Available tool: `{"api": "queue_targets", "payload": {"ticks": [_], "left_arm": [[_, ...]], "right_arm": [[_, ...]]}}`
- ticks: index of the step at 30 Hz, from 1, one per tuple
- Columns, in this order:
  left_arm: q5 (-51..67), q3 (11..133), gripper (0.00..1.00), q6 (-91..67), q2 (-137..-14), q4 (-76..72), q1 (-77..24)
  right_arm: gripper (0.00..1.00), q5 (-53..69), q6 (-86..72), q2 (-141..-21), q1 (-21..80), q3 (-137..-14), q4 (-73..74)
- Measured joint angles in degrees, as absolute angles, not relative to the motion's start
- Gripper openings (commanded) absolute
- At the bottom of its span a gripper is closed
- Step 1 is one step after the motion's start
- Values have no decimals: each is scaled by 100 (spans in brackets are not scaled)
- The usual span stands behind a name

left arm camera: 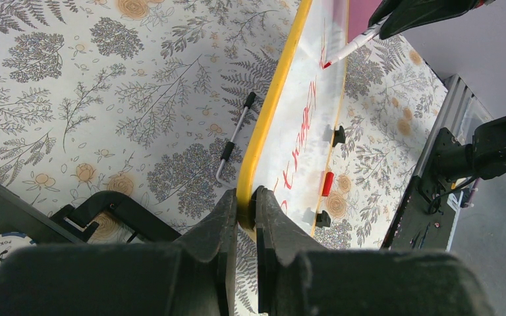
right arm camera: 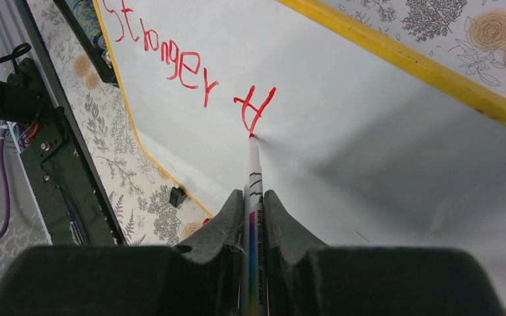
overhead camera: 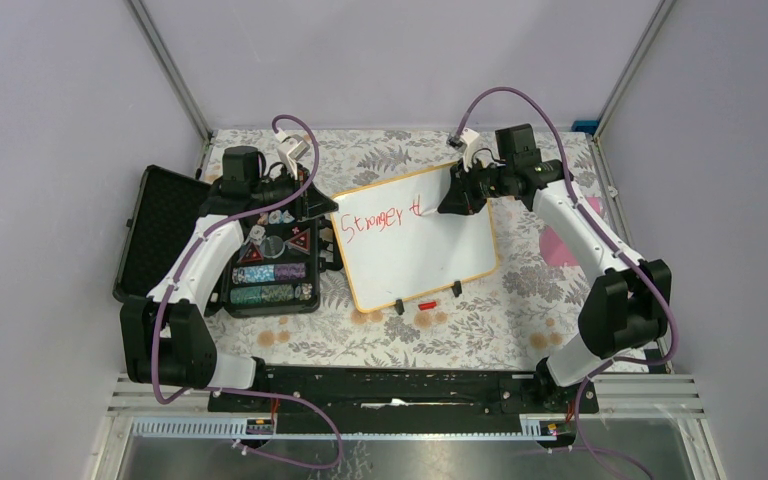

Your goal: Write a sentence on the whiteboard

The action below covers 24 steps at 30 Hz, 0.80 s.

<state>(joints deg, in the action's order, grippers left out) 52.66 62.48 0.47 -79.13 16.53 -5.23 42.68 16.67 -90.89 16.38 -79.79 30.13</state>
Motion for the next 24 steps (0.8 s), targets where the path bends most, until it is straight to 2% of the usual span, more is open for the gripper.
{"api": "queue_targets", "payload": {"ticks": [24], "left_arm": [[5269, 6248, 0, 45, -7913, 1653, -526]], "right_arm": [[0, 4248, 1623, -9015, 1638, -8191, 2921]]}}
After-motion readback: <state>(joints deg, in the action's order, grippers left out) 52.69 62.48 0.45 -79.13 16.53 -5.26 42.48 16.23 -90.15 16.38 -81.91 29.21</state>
